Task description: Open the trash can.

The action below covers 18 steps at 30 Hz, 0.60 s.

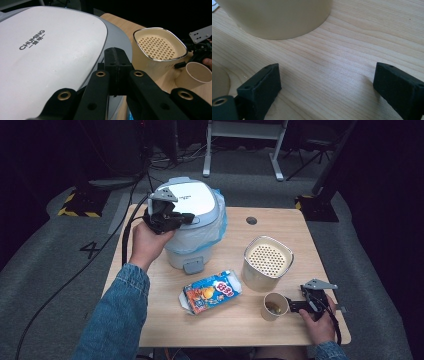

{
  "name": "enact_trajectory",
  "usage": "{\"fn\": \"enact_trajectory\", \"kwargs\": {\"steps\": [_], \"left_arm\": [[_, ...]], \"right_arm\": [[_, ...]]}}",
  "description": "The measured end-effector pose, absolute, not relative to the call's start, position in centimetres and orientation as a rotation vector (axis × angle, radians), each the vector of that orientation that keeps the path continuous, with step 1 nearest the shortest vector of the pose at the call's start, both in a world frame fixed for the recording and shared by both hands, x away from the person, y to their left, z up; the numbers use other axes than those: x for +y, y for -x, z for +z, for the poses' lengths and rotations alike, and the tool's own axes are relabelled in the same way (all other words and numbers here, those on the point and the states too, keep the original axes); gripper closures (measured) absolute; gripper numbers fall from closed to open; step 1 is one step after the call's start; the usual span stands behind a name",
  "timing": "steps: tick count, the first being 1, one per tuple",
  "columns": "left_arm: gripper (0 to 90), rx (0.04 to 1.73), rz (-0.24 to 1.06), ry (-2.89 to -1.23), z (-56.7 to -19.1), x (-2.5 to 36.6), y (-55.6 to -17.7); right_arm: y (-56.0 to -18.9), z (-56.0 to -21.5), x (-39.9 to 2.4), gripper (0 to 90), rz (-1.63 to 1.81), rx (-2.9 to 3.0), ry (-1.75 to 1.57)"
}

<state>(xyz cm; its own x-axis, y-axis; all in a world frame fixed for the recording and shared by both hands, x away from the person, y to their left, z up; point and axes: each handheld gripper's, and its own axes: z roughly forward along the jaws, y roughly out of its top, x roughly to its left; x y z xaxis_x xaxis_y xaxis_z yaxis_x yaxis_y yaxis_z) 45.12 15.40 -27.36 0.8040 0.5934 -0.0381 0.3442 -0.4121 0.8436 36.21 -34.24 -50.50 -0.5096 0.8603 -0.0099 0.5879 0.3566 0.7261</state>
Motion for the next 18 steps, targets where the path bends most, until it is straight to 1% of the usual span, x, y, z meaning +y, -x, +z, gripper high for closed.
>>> {"fn": "enact_trajectory", "kwargs": {"steps": [8,13,14,15,16,17,18], "left_arm": [[89.9,0.688,0.347,-2.044,-27.5,15.3,-44.9],[89.7,0.677,0.320,-2.048,-27.6,15.3,-44.8],[88.3,0.669,0.321,-2.052,-27.6,15.3,-44.7],[82.3,0.669,0.321,-2.052,-27.6,15.3,-44.7],[72.5,0.667,0.334,-2.036,-27.5,15.1,-44.4],[67.3,0.669,0.336,-2.035,-27.5,14.9,-44.2],[66.3,0.655,0.327,-2.039,-27.4,14.9,-44.0]], "right_arm": [[-36.2,-50.5,-34.2,7.9,0.954,2.231,-1.267],[-36.2,-50.5,-34.2,7.9,0.953,2.232,-1.268],[-36.2,-50.5,-34.2,7.9,0.954,2.232,-1.268],[-36.2,-50.5,-34.2,7.9,0.953,2.232,-1.267],[-36.2,-50.5,-34.2,7.9,0.953,2.232,-1.267],[-36.2,-50.5,-34.2,7.9,0.954,2.232,-1.267],[-36.2,-50.5,-34.2,7.9,0.954,2.232,-1.267]]}}
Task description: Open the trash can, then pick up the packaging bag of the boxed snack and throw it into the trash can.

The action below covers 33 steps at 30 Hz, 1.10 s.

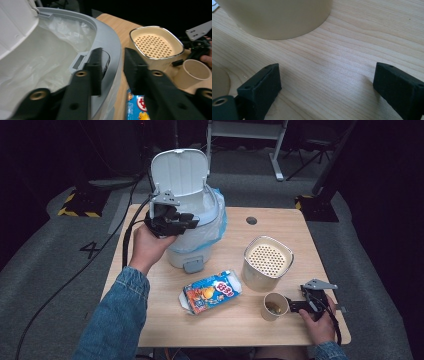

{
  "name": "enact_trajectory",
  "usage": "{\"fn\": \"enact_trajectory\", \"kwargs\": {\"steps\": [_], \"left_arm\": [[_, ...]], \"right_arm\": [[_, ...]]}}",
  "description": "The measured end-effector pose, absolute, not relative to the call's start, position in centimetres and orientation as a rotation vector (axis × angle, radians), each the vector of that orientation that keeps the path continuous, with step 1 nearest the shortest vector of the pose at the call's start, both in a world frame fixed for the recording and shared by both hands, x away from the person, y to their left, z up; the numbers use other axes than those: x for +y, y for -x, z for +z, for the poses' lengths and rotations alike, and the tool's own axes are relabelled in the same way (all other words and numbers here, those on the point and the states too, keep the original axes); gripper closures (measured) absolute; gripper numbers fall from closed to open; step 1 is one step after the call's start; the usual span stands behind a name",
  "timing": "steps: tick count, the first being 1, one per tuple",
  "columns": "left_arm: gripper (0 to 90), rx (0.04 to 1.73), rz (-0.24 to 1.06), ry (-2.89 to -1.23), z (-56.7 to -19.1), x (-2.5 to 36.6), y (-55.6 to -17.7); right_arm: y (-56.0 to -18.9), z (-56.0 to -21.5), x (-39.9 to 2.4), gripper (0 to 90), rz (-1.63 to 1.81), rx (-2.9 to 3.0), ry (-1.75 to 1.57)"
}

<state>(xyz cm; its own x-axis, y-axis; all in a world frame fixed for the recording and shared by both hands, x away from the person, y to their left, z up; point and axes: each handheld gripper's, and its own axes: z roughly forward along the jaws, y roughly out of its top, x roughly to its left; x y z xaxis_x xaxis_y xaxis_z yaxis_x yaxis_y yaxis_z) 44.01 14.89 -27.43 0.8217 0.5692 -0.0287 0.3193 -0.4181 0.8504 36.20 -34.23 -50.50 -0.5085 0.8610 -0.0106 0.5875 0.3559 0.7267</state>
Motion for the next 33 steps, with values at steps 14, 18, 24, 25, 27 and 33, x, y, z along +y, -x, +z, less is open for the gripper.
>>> {"fn": "enact_trajectory", "kwargs": {"steps": [14,18,24,25,27,33], "left_arm": [[50.7,0.584,0.220,-2.111,-30.4,13.8,-40.4],[50.6,0.597,0.198,-2.124,-31.9,13.6,-39.9],[50.0,0.617,0.157,-2.136,-34.4,13.6,-39.6],[49.8,0.617,0.157,-2.136,-34.4,13.6,-39.6],[49.5,0.632,0.149,-2.136,-35.3,13.5,-39.6],[49.8,0.667,0.111,-2.157,-38.6,13.0,-39.8]], "right_arm": [[-36.2,-50.5,-34.2,7.9,0.953,2.232,-1.268],[-36.2,-50.5,-34.2,7.9,0.953,2.232,-1.268],[-36.2,-50.5,-34.2,7.9,0.954,2.233,-1.268],[-36.2,-50.5,-34.2,7.9,0.954,2.234,-1.267],[-36.2,-50.5,-34.2,7.9,0.953,2.233,-1.268],[-36.2,-50.5,-34.2,7.9,0.954,2.233,-1.268]]}}
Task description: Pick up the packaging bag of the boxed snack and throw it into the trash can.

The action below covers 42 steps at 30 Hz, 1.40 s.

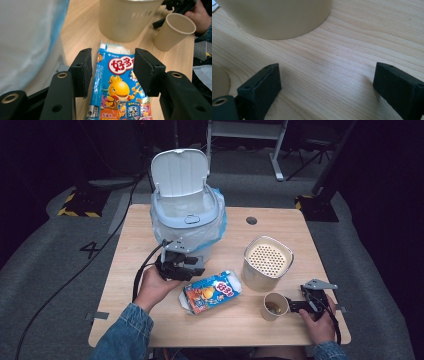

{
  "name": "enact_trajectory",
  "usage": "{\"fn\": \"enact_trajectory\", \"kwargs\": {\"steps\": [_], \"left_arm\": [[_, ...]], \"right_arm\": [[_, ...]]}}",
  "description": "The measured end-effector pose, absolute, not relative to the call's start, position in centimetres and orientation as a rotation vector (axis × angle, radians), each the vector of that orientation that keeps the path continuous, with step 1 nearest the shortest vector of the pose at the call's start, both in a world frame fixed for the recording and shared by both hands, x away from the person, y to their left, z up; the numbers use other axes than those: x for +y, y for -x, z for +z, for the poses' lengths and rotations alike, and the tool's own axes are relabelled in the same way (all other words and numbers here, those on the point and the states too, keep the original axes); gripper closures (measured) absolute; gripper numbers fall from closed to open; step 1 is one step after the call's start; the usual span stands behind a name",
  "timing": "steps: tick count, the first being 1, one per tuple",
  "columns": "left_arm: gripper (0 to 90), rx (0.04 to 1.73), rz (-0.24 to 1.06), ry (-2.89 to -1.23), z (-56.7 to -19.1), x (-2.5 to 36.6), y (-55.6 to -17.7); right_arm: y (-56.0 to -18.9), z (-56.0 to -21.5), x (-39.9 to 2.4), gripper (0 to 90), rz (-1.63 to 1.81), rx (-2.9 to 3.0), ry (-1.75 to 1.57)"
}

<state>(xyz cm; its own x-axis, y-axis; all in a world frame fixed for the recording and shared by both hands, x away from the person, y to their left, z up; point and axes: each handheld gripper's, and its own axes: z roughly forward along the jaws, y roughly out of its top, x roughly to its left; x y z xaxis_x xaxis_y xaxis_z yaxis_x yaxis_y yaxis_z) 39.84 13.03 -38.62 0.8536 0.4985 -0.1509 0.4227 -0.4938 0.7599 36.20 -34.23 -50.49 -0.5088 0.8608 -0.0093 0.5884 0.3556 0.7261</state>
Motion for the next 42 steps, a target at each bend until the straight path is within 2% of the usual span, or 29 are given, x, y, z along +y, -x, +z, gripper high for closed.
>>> {"fn": "enact_trajectory", "kwargs": {"steps": [6,20,33,37,40,41,42], "left_arm": [[50.7,0.702,0.088,-2.201,-41.4,12.1,-40.4],[50.9,0.803,-0.075,-2.344,-46.6,9.4,-43.6],[55.9,0.831,-0.092,-2.435,-47.6,8.2,-44.3],[69.5,0.829,0.023,-2.505,-47.3,7.6,-44.0],[74.2,0.820,0.027,-2.519,-47.3,7.6,-44.1],[77.3,0.821,0.035,-2.507,-47.1,7.7,-44.1],[84.4,0.823,0.023,-2.514,-47.0,7.8,-44.2]], "right_arm": [[-36.2,-50.5,-34.2,7.9,0.954,2.232,-1.268],[-36.2,-50.5,-34.2,7.9,0.954,2.232,-1.268],[-36.2,-50.5,-34.2,7.9,0.954,2.231,-1.268],[-36.2,-50.5,-34.2,7.9,0.954,2.231,-1.267],[-36.2,-50.5,-34.2,7.9,0.954,2.231,-1.268],[-36.2,-50.5,-34.2,7.9,0.954,2.232,-1.267],[-36.2,-50.5,-34.2,7.9,0.954,2.232,-1.267]]}}
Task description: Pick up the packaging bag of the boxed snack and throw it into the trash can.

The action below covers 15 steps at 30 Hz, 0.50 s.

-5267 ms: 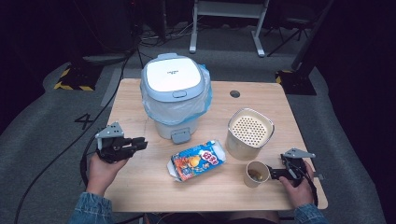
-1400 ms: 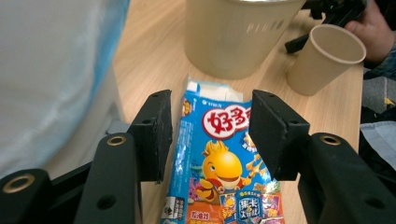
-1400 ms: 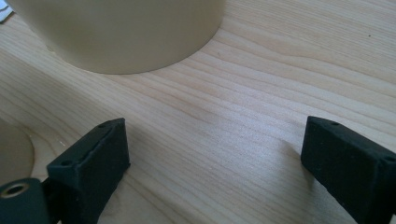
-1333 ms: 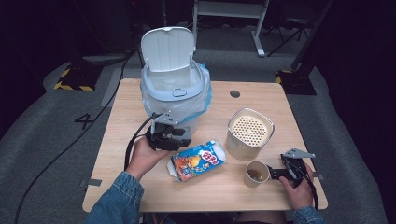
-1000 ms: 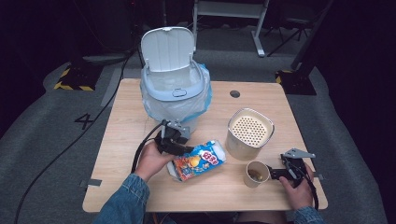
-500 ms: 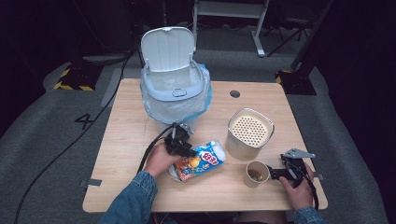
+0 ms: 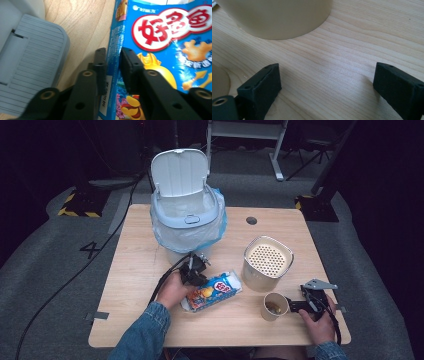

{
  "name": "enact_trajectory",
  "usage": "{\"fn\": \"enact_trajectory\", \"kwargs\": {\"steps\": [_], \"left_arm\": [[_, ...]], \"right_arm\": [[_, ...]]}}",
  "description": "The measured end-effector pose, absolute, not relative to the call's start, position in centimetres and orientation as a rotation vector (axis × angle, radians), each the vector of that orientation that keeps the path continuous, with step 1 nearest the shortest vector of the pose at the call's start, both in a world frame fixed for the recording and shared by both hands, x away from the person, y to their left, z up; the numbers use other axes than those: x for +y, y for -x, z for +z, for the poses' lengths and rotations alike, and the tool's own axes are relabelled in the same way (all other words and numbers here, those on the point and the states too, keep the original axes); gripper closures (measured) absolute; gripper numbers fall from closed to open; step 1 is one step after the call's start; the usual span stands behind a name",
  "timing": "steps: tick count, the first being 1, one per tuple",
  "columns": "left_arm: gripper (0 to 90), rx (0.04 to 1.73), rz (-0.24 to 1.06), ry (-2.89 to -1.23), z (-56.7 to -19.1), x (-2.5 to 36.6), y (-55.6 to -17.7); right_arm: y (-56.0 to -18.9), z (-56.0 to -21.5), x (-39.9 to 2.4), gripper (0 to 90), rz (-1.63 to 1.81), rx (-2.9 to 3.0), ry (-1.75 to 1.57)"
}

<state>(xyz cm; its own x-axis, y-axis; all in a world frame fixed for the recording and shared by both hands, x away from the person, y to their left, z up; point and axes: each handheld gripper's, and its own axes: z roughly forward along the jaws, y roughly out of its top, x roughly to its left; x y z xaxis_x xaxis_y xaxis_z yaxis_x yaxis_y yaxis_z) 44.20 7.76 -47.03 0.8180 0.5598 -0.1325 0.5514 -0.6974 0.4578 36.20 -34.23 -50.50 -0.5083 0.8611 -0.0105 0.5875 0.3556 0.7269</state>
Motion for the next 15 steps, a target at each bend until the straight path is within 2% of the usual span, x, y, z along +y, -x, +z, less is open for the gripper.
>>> {"fn": "enact_trajectory", "kwargs": {"steps": [6,15], "left_arm": [[88.3,0.795,-0.014,-2.407,-45.9,9.1,-44.0],[88.6,0.698,0.057,-2.146,-41.3,12.5,-41.8]], "right_arm": [[-36.2,-50.5,-34.2,7.9,0.953,2.233,-1.268],[-36.2,-50.5,-34.2,7.9,0.955,2.235,-1.267]]}}
